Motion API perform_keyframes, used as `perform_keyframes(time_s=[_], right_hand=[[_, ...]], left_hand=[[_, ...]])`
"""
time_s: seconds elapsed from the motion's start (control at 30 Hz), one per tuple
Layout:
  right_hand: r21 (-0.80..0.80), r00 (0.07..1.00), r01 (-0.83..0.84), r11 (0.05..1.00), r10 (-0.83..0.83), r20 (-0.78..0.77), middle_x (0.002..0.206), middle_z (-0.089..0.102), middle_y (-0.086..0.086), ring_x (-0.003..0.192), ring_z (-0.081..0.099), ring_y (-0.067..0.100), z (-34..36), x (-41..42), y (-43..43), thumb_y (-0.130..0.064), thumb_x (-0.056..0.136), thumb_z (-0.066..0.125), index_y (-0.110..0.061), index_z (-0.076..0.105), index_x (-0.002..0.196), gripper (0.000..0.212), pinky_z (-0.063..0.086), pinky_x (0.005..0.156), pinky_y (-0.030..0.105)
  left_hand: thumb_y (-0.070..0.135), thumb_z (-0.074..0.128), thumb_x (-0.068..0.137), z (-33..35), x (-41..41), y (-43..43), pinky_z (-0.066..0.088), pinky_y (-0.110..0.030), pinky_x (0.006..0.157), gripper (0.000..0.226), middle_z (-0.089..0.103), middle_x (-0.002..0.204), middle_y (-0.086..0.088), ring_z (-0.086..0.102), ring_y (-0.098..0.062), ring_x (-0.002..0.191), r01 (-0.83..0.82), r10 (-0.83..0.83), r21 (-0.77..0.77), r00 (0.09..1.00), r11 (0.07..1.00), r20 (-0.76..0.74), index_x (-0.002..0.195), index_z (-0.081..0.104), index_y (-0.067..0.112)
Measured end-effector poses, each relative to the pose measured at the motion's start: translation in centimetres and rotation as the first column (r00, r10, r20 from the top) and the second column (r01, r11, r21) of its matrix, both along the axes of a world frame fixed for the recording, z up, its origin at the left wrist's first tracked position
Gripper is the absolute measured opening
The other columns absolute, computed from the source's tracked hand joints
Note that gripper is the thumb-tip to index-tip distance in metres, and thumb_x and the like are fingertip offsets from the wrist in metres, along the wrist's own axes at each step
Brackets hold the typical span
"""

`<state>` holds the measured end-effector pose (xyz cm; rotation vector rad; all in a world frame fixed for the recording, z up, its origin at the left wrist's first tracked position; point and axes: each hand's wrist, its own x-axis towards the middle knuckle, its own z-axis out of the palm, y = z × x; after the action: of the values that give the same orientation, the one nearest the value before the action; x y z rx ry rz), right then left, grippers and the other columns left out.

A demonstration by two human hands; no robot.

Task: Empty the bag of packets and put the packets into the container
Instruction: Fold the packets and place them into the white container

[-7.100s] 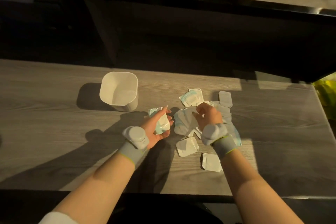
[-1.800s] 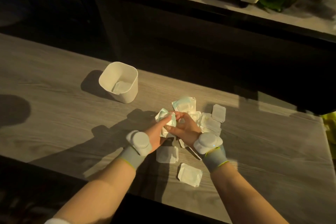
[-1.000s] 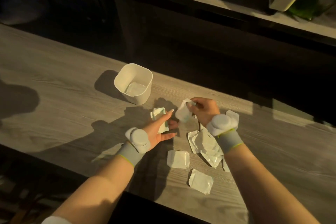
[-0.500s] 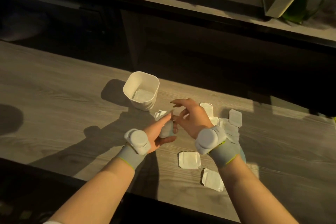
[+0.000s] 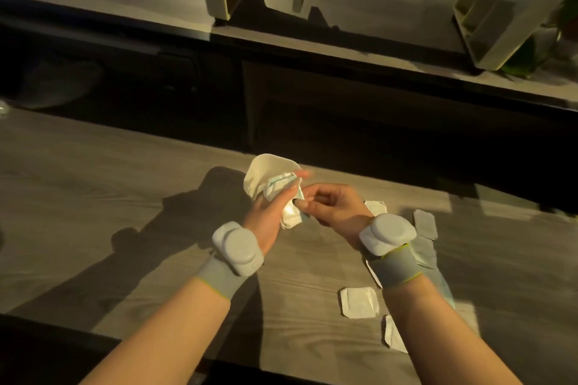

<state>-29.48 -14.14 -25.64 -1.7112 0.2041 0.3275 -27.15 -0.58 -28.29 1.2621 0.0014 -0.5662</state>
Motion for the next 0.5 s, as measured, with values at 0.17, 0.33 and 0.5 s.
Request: perform_keyframes(time_s=[0.17, 0.33, 0.5], right_hand=[[-0.336, 0.993, 0.096, 0.937, -0.070, 0.090, 0.069, 0.061, -0.005, 0.056, 0.058, -0.004, 0.9, 4.9, -0.1, -0.016, 0.083, 0.067, -0.002, 0.068, 0.098, 0.021, 0.042, 0.051, 0.005], [-0.766, 0.964, -0.266, 0.585, 0.180, -0.197, 0.108, 0.068, 0.004, 0.101, 0.063, 0.022, -0.1, 10.4, 1.7, -0.027, 0.080, 0.069, -0.018, 0.068, 0.102, 0.024, 0.051, 0.084, 0.030], [-0.805, 0.834, -0.536, 0.255, 0.307, -0.459, 0.131, 0.057, 0.007, 0.121, 0.056, 0.030, -2.6, 13.2, 4.9, -0.015, 0.084, 0.062, -0.016, 0.058, 0.123, 0.040, 0.049, 0.093, 0.035]], left_hand=[[0.027, 0.065, 0.081, -0.9, 4.4, 4.3, 0.039, -0.019, 0.095, 0.047, 0.044, 0.138, 0.007, 0.041, -0.013, 0.129, -0.277, 0.133, 0.340, 0.911, 0.899, 0.391, 0.124, 0.049, 0.034], [0.027, 0.083, 0.062, -3.8, 7.4, 7.2, 0.011, -0.041, 0.120, 0.102, 0.004, 0.155, 0.010, 0.002, -0.016, 0.145, -0.008, -0.480, 0.815, 0.805, 0.580, 0.350, 0.143, 0.021, 0.033], [0.059, 0.069, 0.055, -4.3, 9.0, 5.5, 0.024, -0.046, 0.117, 0.113, 0.008, 0.155, -0.004, 0.006, -0.026, 0.145, -0.185, -0.691, 0.878, 0.554, 0.442, 0.465, 0.145, 0.019, 0.015]])
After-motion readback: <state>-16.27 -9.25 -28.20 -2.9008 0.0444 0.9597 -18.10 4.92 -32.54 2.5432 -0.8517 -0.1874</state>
